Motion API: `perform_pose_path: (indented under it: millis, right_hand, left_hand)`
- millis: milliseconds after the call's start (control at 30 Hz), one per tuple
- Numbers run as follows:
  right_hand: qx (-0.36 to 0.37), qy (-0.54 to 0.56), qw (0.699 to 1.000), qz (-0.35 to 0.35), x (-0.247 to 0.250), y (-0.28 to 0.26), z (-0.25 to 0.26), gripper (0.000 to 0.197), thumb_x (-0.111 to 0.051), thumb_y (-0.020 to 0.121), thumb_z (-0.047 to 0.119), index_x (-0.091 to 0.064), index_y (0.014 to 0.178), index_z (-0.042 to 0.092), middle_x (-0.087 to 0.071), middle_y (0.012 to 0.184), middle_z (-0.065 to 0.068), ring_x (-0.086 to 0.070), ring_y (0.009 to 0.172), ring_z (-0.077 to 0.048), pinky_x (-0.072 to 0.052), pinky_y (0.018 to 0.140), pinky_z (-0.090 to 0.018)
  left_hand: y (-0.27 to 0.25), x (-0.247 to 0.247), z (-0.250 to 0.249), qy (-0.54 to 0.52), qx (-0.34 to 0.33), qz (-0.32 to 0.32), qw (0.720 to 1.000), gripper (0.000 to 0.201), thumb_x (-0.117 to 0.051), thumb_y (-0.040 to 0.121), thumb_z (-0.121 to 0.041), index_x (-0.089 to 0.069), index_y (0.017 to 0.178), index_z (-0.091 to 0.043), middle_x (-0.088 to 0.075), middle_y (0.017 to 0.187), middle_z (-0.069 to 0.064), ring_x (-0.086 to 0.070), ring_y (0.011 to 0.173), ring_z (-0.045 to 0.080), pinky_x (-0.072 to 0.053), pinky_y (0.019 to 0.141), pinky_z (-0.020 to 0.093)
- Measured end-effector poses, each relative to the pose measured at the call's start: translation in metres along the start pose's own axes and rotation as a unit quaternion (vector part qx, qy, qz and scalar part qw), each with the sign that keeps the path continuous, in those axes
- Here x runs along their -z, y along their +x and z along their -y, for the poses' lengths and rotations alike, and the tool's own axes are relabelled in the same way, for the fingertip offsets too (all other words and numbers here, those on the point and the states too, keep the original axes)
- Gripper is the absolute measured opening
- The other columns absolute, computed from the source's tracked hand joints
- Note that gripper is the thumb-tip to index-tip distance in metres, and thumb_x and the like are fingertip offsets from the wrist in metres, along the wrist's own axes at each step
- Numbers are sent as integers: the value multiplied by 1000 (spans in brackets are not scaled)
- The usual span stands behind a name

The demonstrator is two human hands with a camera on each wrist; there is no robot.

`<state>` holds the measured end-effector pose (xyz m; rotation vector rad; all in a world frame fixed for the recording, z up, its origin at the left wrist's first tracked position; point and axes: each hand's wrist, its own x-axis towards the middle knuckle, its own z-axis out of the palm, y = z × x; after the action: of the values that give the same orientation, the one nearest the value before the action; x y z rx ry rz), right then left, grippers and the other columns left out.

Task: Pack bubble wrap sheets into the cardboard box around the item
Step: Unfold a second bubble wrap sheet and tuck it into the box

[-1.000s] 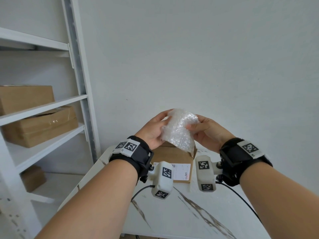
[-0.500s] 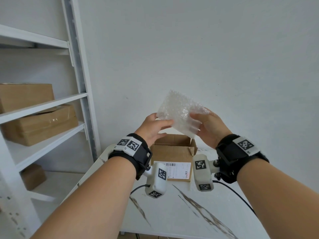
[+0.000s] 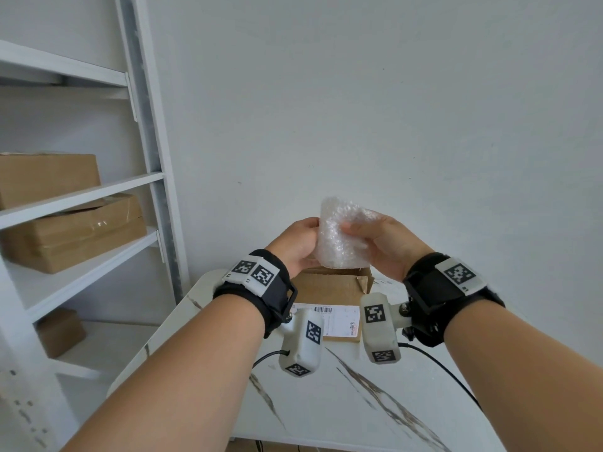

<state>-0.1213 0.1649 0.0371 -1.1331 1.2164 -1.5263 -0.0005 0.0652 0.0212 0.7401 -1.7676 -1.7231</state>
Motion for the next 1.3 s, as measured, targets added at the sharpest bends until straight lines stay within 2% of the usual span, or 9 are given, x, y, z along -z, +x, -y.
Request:
perform_pose_path:
  millis: [200,400,533,667,833,1000,1100,1200,1300]
  right_hand:
    - [-14,20,1000,-17,1,6,4,59,-74,77,16,-52,130,2,-61,126,-19,-62,110,-33,-56,86,-43]
    - [-33,-8,999,-37,-1,4,3,44,-68,86,20,-57,124,0,-65,120,-20,-66,107,-33,-55,89,-40]
    - [-13,-52,993,-107,2,9,-2,29,-72,82,17,-62,107,5,-66,114,-17,-66,100,-30,-56,86,-38]
    - [11,-86,977,-195,12,20,-12,27,-73,81,14,-63,105,6,-66,112,-14,-64,104,-33,-54,91,-47]
    - [19,-139,965,-221,16,33,-26,20,-72,81,12,-58,94,13,-63,110,-11,-62,104,-32,-53,92,-51]
    - [6,-210,950,-233,14,42,-37,28,-72,82,16,-52,101,12,-61,111,-11,-61,103,-30,-54,90,-47]
    - [-10,-251,937,-243,17,44,-44,29,-73,82,18,-54,101,9,-62,110,-13,-62,101,-31,-54,89,-46]
    - [-26,-298,920,-252,21,42,-52,33,-72,80,19,-56,102,0,-61,97,-16,-61,88,-30,-54,77,-39]
    - [-32,-339,903,-261,23,38,-55,26,-71,80,19,-46,79,8,-47,75,-5,-47,67,-20,-38,54,-25]
  left_hand:
    - [-4,1,-9,9,-29,6,1000,22,-58,93,-17,-68,113,-14,-70,110,7,-66,99,23,-57,87,37]
    - [2,8,-9,126,-56,-128,982,18,-64,88,-18,-65,106,-15,-65,112,5,-58,106,22,-50,91,34]
    - [3,16,-4,170,-45,-103,979,14,-64,89,-20,-67,102,-18,-63,101,-4,-55,100,13,-42,78,23]
    - [11,33,12,255,-40,-116,959,25,-54,91,-4,-74,103,-16,-64,114,-1,-54,112,13,-37,92,21]
    - [24,46,31,345,16,-104,933,29,-52,91,-2,-74,107,-13,-65,124,6,-58,116,20,-42,89,22]
    - [30,45,39,399,92,-53,911,43,-47,91,-2,-62,126,-22,-55,132,5,-60,101,23,-52,67,25]
    - [27,43,41,399,126,-30,908,52,-38,91,2,-54,134,-22,-58,120,8,-66,83,24,-56,63,27]
    - [22,40,44,380,166,20,910,64,-49,88,7,-41,144,-23,-57,126,14,-66,64,20,-57,52,22]
    - [17,34,48,367,147,29,918,71,-53,87,10,-34,149,-19,-43,142,15,-66,65,21,-59,52,21]
